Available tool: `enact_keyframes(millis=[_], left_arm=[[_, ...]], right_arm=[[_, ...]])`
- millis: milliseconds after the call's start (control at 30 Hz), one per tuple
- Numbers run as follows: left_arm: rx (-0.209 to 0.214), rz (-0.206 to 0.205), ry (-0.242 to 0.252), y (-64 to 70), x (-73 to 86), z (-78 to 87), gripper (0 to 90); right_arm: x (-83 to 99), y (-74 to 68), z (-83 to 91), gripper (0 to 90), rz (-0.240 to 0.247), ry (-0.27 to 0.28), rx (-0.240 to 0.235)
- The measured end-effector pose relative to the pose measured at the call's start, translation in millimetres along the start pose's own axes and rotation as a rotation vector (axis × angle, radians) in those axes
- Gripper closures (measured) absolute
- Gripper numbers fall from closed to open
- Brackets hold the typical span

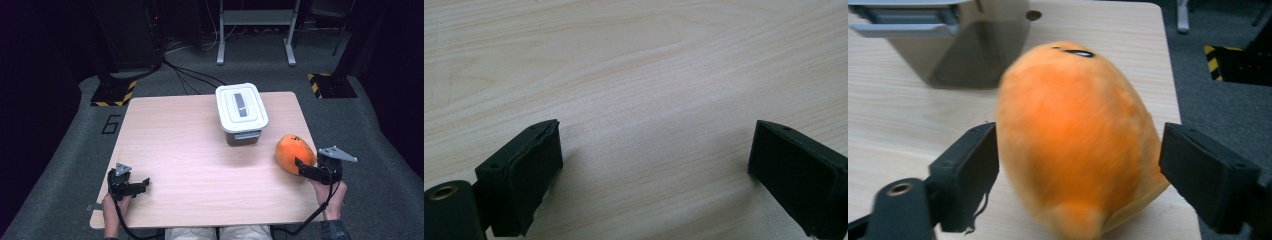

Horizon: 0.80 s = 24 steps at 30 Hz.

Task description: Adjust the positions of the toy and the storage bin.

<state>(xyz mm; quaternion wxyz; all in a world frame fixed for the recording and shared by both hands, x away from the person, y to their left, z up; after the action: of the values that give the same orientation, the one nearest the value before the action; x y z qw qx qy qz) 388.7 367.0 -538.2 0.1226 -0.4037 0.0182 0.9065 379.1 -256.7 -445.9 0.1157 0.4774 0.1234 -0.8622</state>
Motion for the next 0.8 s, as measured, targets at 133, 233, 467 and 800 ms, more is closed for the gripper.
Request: enact_keyframes(millis=[133,233,467,800], left_arm=[[0.0,0.0,0.0,0.0,0.0,0.0,7.1],[0.0,0.0,0.0,0.0,0.0,0.0,7.0],[0.0,0.001,0.0,0.0,0.0,0.0,7.0],[0.001,0.001,-0.001,-0.1,-0.1,0.0,7.0]], right_arm=[[-3.0,-10.1,9.0,12.3,0.029,0.013,-0.054],[-3.4,-18.8,12.9,9.1,0.044,0.012,-0.113],[3.7,-46.1,8.3,2.6,0.111,-0.011,-0.22],[33.5,-82.1,-36.9,0.1,0.179,-0.119,-0.364]])
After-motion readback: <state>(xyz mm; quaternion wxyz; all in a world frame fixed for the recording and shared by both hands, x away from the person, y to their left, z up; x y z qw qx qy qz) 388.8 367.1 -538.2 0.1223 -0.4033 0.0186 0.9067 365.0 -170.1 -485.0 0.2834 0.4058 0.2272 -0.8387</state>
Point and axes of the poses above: each handheld gripper's, and its own axes: z roughly backward along the jaws, x roughly out of its underside, y roughly to its right, the point moved 1 cm from there along -z, roughly forward along the jaws, and after that the axes turned 6 degrees about -x, right-handed, at the moved point
